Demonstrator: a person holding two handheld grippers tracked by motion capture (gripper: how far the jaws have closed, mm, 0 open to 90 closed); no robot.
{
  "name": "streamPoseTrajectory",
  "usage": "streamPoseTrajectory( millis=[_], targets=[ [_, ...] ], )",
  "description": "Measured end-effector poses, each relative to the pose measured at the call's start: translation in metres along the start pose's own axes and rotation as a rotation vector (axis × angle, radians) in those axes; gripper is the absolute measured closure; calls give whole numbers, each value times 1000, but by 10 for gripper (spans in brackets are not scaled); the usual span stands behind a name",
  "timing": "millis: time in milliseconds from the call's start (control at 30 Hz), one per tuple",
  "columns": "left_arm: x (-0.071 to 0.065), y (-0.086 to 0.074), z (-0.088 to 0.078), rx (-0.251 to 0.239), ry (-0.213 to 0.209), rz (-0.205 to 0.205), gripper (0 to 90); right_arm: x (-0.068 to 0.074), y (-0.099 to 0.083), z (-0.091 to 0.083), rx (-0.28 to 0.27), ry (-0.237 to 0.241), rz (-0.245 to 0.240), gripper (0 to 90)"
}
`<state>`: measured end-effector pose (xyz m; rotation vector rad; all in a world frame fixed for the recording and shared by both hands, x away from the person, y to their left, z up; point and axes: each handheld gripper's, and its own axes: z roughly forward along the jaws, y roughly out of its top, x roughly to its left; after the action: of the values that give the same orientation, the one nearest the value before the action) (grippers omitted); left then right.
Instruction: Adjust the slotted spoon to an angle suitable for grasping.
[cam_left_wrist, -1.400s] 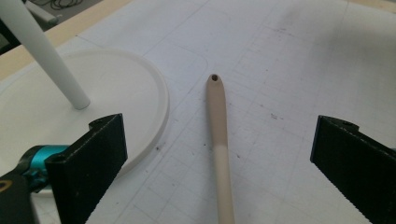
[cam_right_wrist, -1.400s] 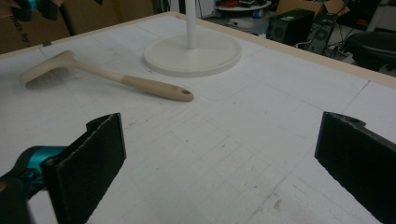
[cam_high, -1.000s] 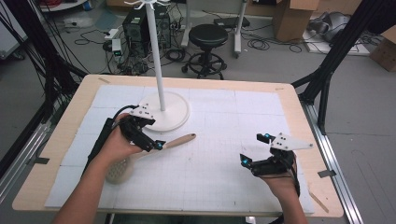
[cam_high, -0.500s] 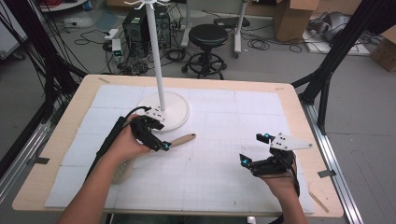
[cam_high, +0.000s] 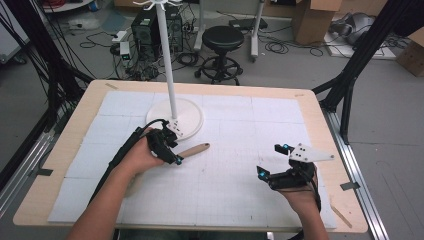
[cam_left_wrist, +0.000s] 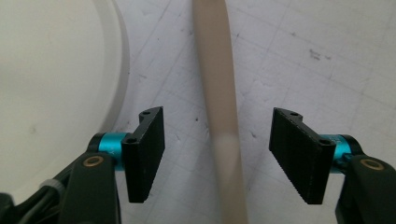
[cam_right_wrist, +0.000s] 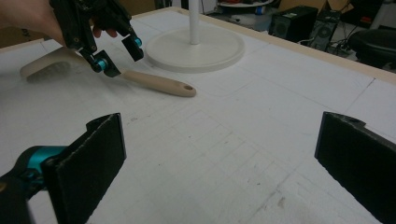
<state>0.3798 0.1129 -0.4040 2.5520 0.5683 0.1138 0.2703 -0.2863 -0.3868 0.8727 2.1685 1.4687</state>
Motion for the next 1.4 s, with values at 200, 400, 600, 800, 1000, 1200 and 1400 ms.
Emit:
streamPoseTrajectory(
  millis=[200, 400, 600, 800, 1000, 1200, 1400],
  targets=[
    [1, -1, 6, 38, -3, 3, 443, 1, 1, 1, 2, -2, -3, 7],
    [0, -1, 10, 57, -10, -1, 478, 1, 0, 2, 7, -2, -7, 7],
    [0, -1, 12, 86, -13, -5, 571, 2, 0, 3, 11, 0, -9, 7],
    [-1, -1, 15, 102, -5, -13, 641, 2, 0, 3, 16, -2, -12, 7],
    [-4, 2, 15, 121, 6, -4, 734, 1, -2, 3, 22, -3, -9, 7],
    [-7, 4, 11, 117, 19, -21, 748, 1, -1, 3, 21, -2, -9, 7],
    [-11, 8, -13, 22, 26, -12, 750, 1, -3, 3, 23, -1, -3, 7]
  ],
)
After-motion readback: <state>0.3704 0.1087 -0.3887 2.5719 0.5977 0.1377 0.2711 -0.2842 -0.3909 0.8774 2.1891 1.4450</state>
